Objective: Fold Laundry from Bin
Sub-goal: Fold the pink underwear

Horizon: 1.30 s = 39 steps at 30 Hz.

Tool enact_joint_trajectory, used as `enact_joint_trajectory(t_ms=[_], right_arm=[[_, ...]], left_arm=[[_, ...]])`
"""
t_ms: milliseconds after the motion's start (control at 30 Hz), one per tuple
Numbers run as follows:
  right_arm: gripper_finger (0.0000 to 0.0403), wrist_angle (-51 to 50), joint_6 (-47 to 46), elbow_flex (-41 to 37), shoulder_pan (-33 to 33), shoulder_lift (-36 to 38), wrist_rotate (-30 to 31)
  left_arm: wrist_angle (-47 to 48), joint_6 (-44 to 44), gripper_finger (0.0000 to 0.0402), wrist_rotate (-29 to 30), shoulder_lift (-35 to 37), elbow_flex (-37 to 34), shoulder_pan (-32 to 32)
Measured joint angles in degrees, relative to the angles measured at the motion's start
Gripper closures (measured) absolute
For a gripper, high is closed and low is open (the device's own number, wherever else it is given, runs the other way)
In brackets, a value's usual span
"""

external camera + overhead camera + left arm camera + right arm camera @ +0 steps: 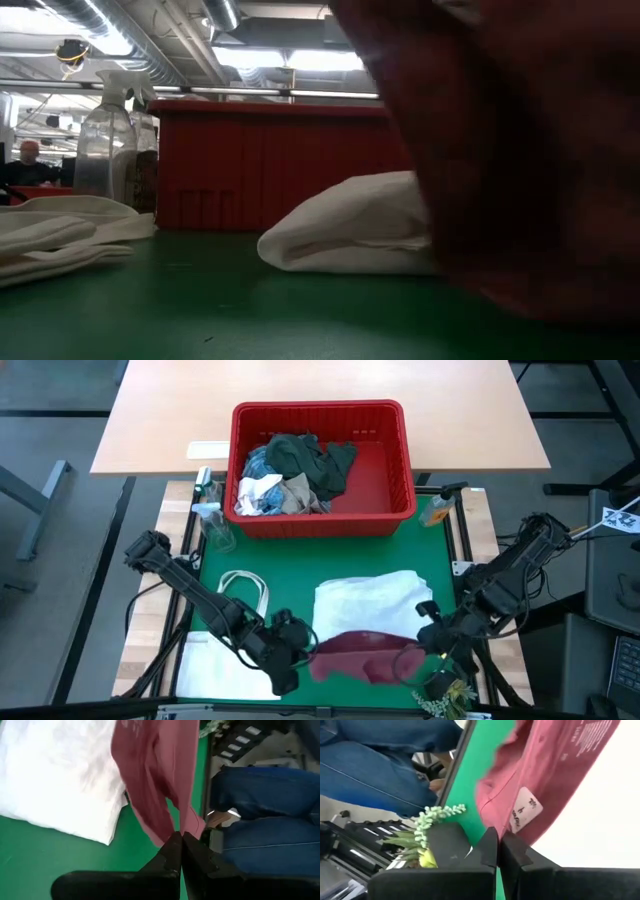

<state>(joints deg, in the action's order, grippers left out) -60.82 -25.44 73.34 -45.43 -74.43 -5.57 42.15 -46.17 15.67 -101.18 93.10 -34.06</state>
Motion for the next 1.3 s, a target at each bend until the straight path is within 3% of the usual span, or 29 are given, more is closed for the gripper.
enact_joint_trajectory(t_ms=[367,633,833,1300], right_arm=[[0.04,4.3,0.2,0.0,0.0,-0.1,-2.3],[0.0399,2.2,0.2,0.0,0.0,-0.1,-2.1],[0.0401,-4.9,0.2,-3.9,0.1,-0.1,4.6],[0.0398,-11.9,-0.2,-20.3,0.2,-0.1,8.1]], left_arm=[[-0.7,-3.3,0.0402,-3.4,-0.8,-0.1,-1.3],[-0.6,-3.0,0.0402,-0.2,0.5,0.0,-2.3],[-0.1,-2.8,0.0402,2.5,-4.2,0.0,1.6],[3.3,-2.7,0.0402,1.6,-13.8,0.0,14.6]])
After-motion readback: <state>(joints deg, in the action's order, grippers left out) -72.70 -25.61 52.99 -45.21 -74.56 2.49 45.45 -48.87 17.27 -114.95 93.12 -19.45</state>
